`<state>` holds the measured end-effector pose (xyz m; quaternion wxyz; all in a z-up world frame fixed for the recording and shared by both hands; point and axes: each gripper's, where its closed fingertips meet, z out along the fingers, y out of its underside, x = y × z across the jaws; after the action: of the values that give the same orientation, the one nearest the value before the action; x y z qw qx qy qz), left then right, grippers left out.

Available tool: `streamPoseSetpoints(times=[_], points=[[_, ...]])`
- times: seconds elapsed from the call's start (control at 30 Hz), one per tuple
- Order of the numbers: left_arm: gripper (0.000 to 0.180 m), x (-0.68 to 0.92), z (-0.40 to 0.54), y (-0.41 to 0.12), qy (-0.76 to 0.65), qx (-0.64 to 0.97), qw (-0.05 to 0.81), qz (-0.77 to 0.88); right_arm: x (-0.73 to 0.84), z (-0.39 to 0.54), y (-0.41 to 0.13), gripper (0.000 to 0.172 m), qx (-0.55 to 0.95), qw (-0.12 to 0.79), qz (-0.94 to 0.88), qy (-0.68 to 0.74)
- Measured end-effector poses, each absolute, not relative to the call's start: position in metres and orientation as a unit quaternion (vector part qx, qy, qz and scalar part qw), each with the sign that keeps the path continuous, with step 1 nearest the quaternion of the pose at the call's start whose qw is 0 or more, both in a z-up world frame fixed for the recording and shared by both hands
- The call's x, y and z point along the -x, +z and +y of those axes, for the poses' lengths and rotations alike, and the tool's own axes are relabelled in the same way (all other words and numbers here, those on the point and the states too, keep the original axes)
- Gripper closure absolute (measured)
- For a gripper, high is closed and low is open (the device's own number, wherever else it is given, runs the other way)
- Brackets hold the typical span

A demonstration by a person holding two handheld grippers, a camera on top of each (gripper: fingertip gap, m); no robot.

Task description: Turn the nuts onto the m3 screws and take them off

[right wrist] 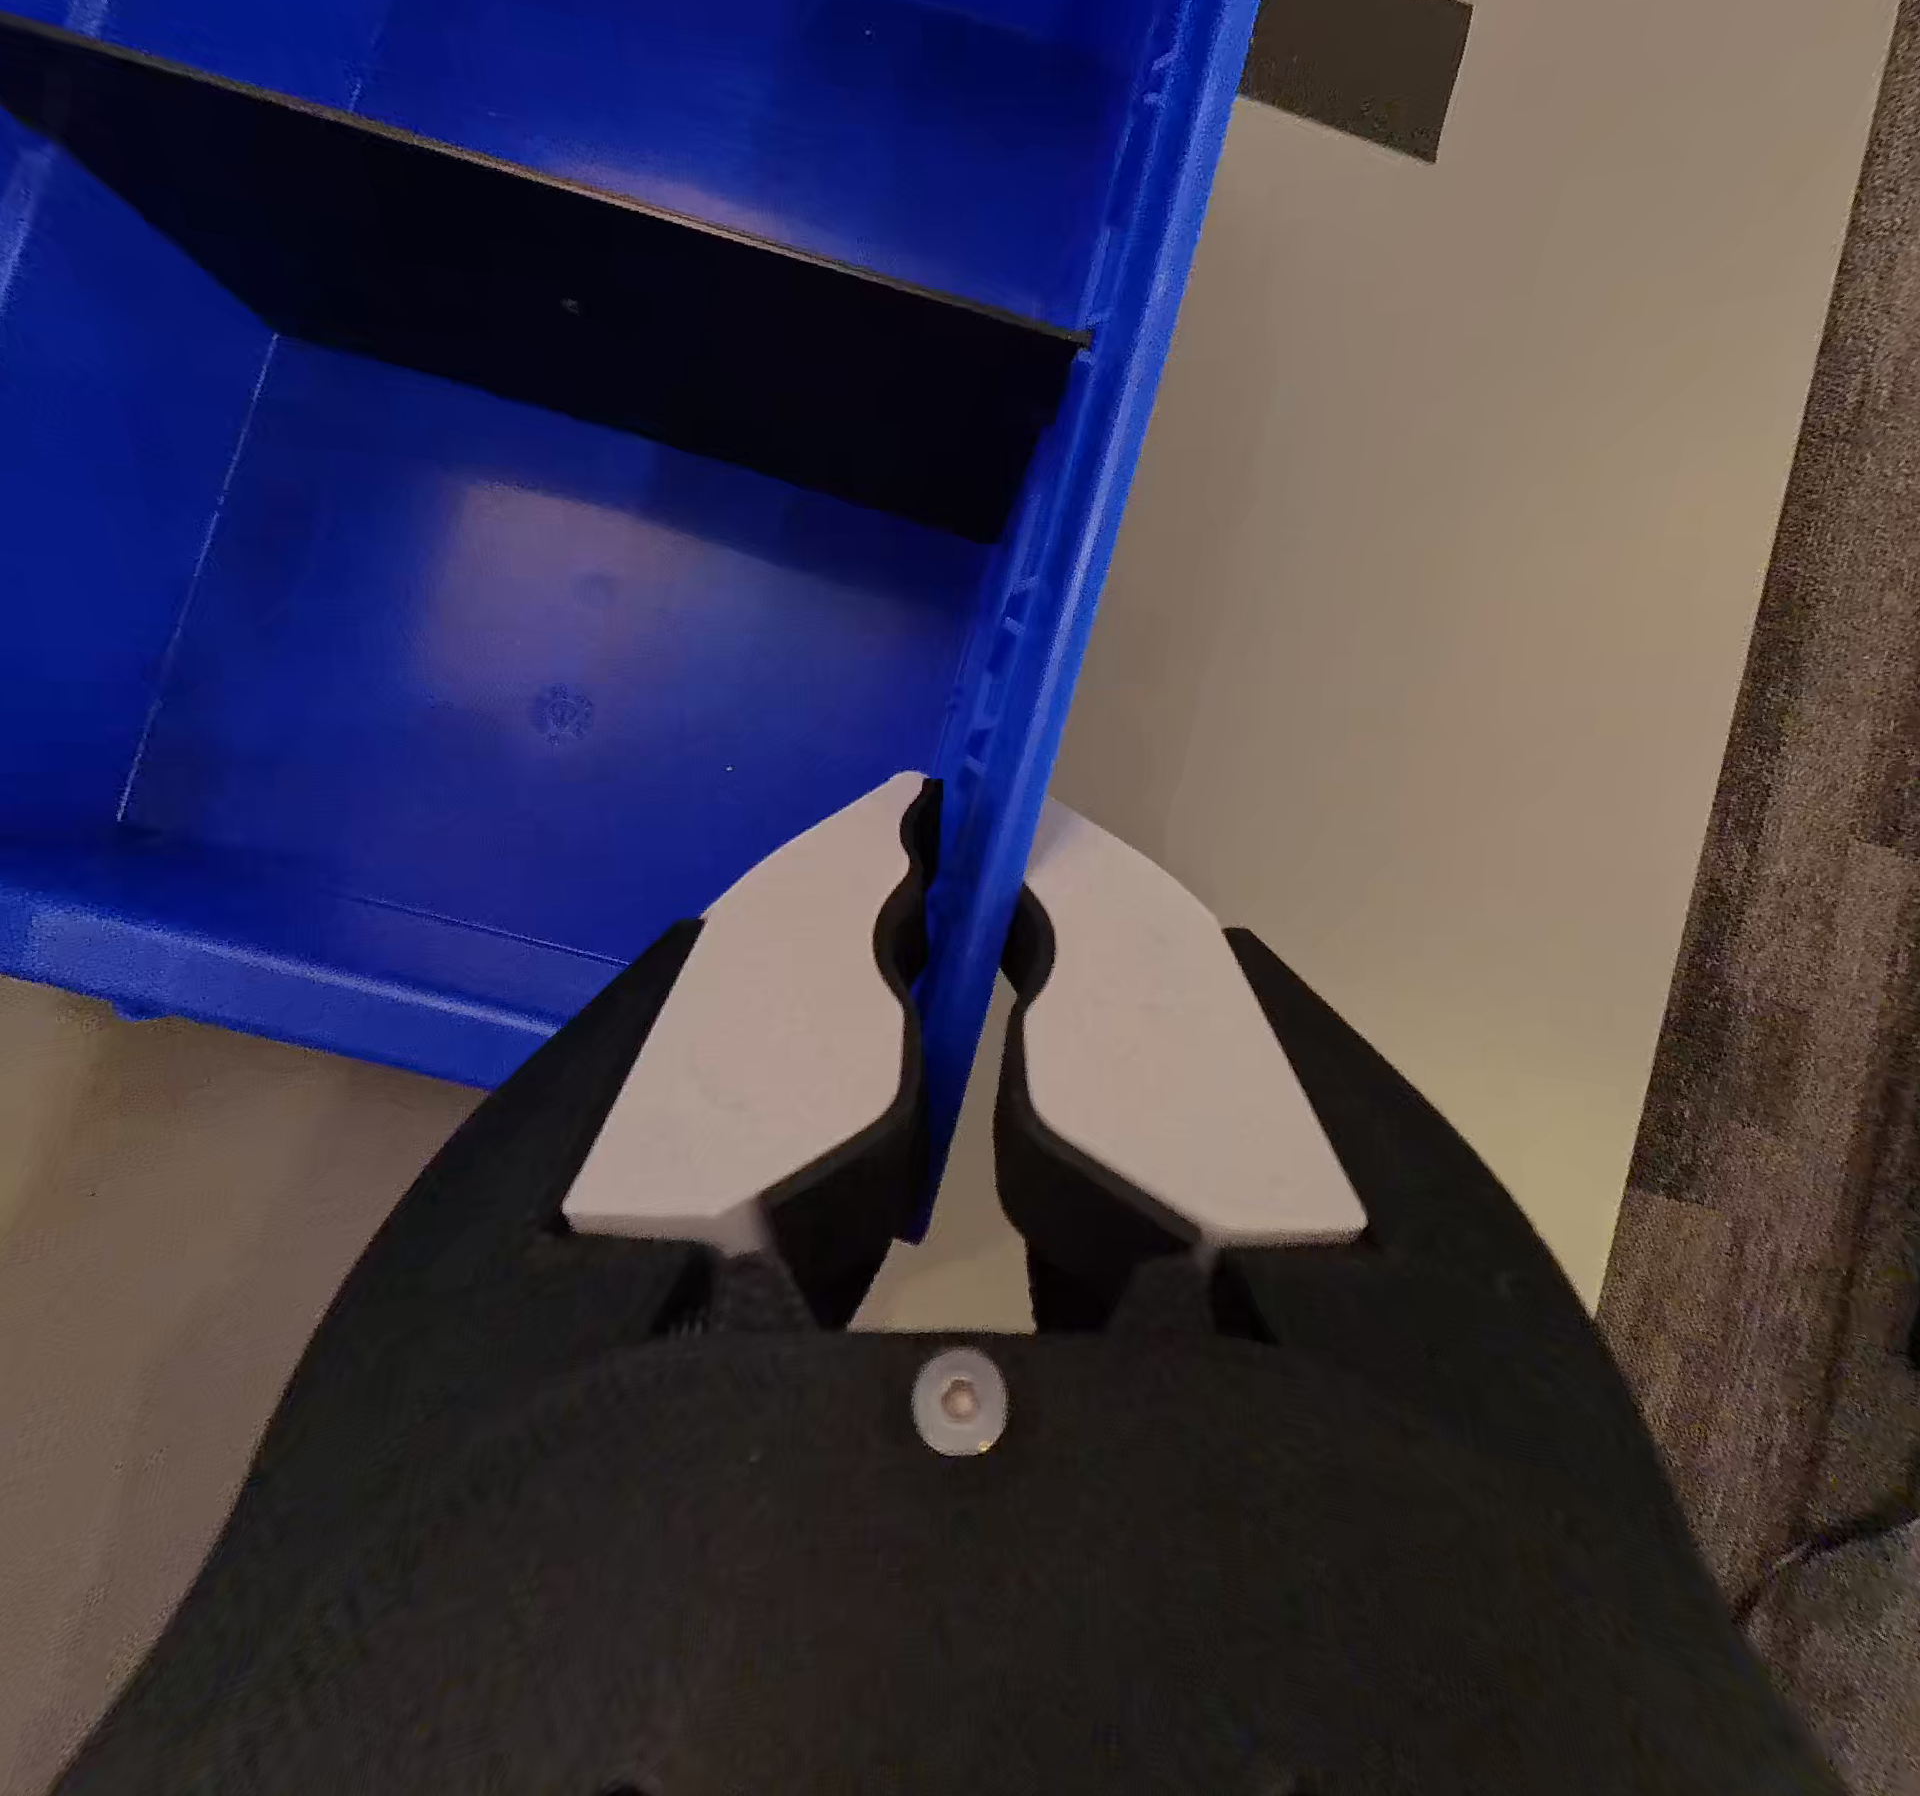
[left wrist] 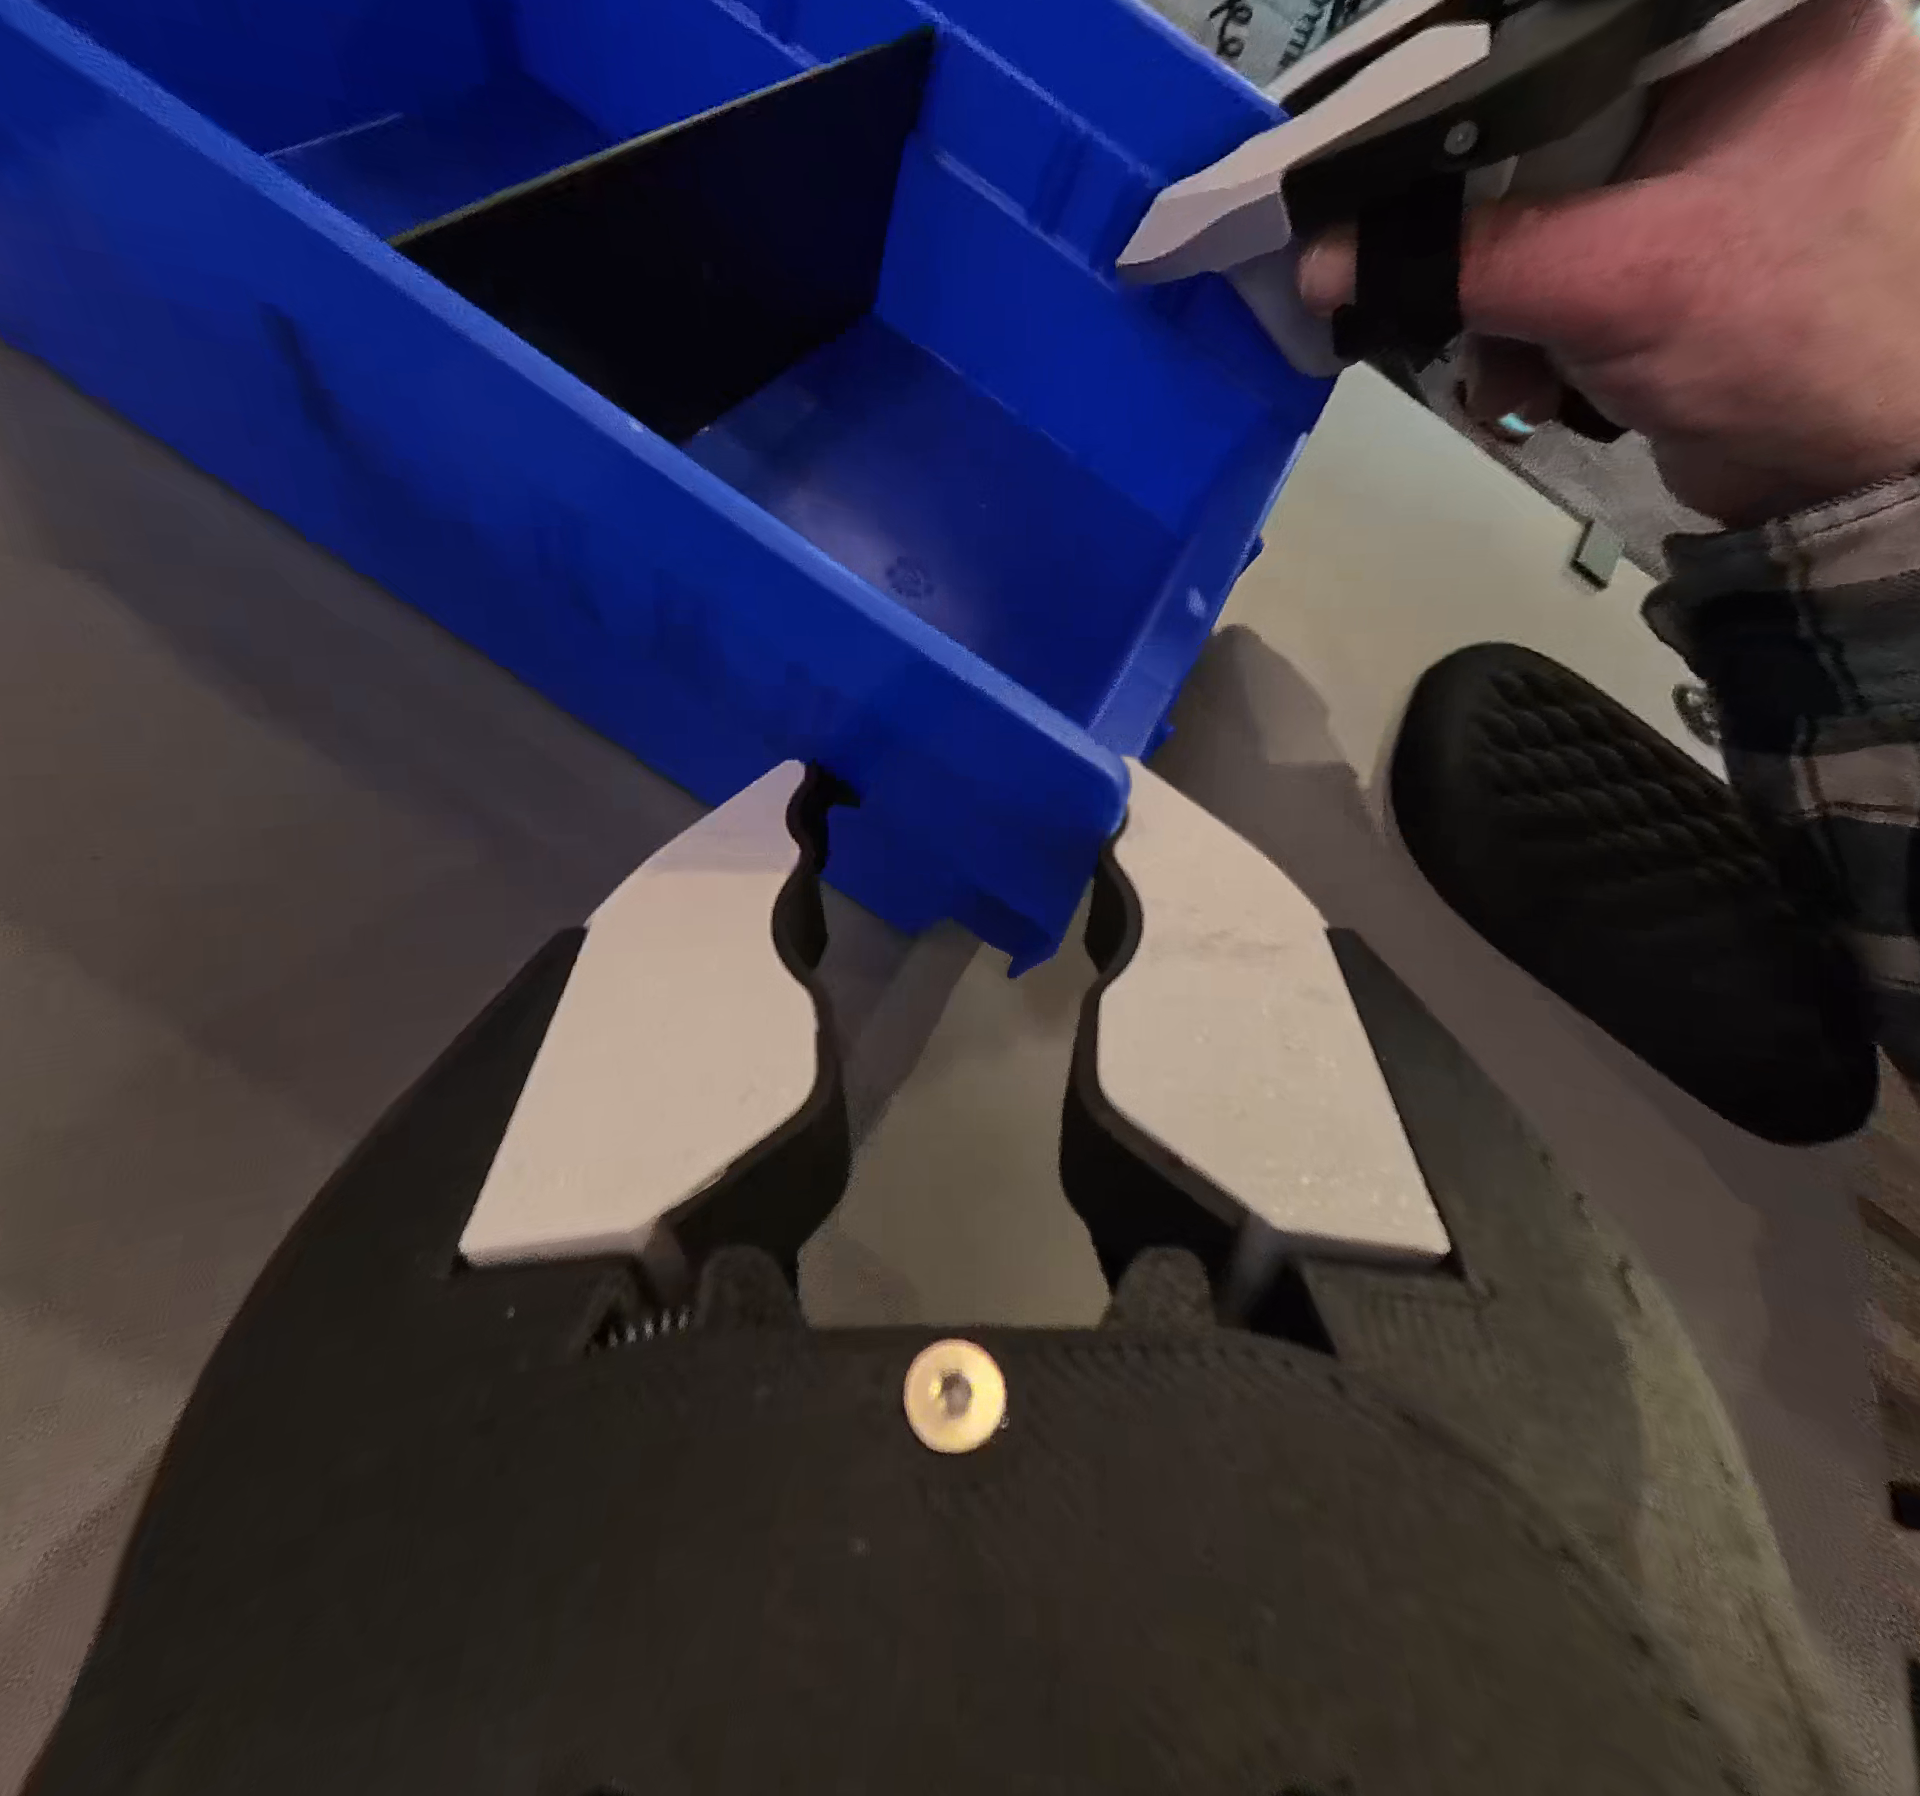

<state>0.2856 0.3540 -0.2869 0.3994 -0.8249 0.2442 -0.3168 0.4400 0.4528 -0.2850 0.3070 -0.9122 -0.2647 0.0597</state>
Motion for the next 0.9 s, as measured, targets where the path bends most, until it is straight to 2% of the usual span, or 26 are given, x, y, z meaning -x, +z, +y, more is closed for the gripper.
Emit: streamPoseSetpoints(times=[0.23, 0.27, 0.3, 0.33, 0.37, 0.47, 0.57, 0.77, 0.9], points=[[0.134, -0.286, 0.37, -0.286, -0.321, 0.819, 0.412, 0.239, -0.444, 0.474, -0.284, 0.161, 0.912, 0.313, -0.26, 0.061], [0.134, -0.284, 0.366, -0.285, -0.328, 0.817, 0.409, 0.239, -0.447, 0.476, -0.279, 0.147, 0.909, 0.327, -0.254, 0.045], [0.134, -0.279, 0.362, -0.281, -0.328, 0.813, 0.418, 0.24, -0.451, 0.476, -0.272, 0.123, 0.904, 0.348, -0.248, 0.025], [0.133, -0.271, 0.357, -0.276, -0.316, 0.807, 0.435, 0.245, -0.456, 0.474, -0.262, 0.107, 0.898, 0.368, -0.242, 0.008], [0.132, -0.262, 0.349, -0.272, -0.303, 0.804, 0.444, 0.254, -0.458, 0.469, -0.251, 0.101, 0.89, 0.388, -0.237, -0.004], [0.128, -0.237, 0.311, -0.269, -0.301, 0.802, 0.439, 0.271, -0.45, 0.439, -0.218, 0.104, 0.862, 0.442, -0.248, -0.025], [0.125, -0.196, 0.274, -0.272, -0.256, 0.806, 0.448, 0.289, -0.404, 0.393, -0.196, 0.12, 0.826, 0.479, -0.297, 0.007], [0.122, -0.095, 0.229, -0.271, -0.172, 0.825, 0.476, 0.251, -0.252, 0.313, -0.211, 0.129, 0.766, 0.464, -0.416, 0.158], [0.121, -0.023, 0.211, -0.271, -0.127, 0.843, 0.486, 0.194, -0.162, 0.297, -0.233, 0.131, 0.737, 0.44, -0.469, 0.208]])
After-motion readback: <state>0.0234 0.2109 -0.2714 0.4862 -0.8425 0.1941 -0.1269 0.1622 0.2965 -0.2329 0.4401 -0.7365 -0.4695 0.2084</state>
